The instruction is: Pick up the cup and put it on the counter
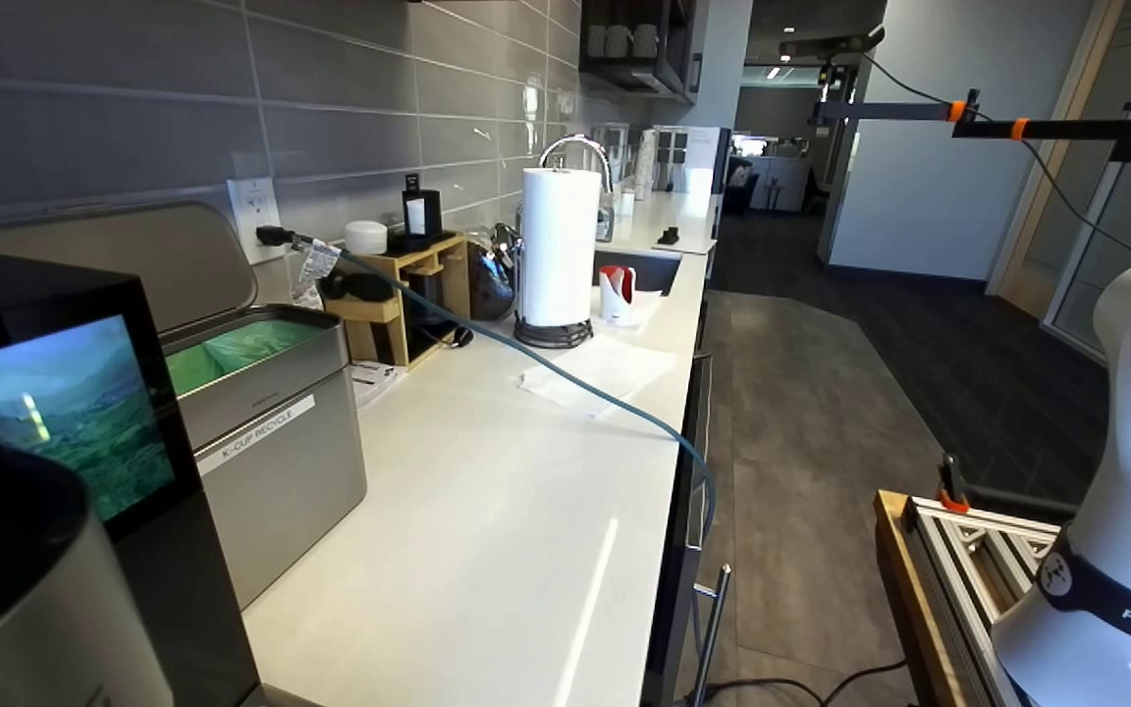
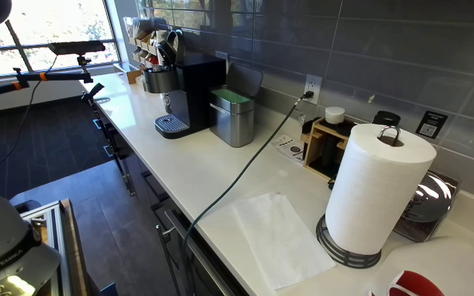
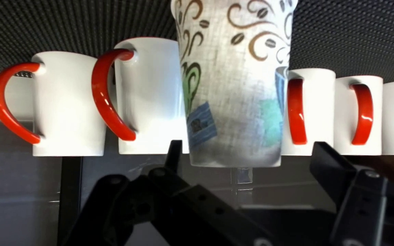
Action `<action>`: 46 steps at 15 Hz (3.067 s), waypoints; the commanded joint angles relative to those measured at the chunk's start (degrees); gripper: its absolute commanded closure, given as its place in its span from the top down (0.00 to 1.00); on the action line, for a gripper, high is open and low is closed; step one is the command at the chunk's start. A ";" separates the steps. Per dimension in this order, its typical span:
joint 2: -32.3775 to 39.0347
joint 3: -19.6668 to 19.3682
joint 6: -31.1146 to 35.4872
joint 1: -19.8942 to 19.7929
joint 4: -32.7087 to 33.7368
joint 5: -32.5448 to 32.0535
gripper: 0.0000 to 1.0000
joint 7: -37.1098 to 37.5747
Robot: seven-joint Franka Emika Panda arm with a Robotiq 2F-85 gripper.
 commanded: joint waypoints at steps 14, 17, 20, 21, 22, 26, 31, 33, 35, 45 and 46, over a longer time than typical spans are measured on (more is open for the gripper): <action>-4.49 -0.61 -3.27 -0.58 -0.14 -1.97 0.38 1.45; -10.68 -2.22 -6.96 -1.36 -5.02 -4.08 0.38 2.04; -17.88 -3.86 -10.09 -2.14 -12.51 -7.09 0.38 4.17; -20.04 -4.14 -11.00 -2.42 -15.13 -8.06 0.38 5.13; -22.20 -4.19 -12.09 -2.65 -17.61 -8.97 0.38 6.33; -30.15 -3.31 -14.53 -3.81 -28.14 -11.34 0.38 12.07; -38.51 -2.61 -13.94 -3.85 -42.36 -9.46 0.38 14.88; -41.55 -2.40 -12.31 -3.89 -48.28 -8.54 0.38 15.72; -37.52 -2.29 -14.44 -4.65 -42.19 -8.69 0.63 14.29; -43.10 -2.58 -9.07 -4.86 -53.31 -7.35 0.38 14.30; -43.89 -2.93 -7.68 -5.05 -55.75 -6.72 0.38 14.26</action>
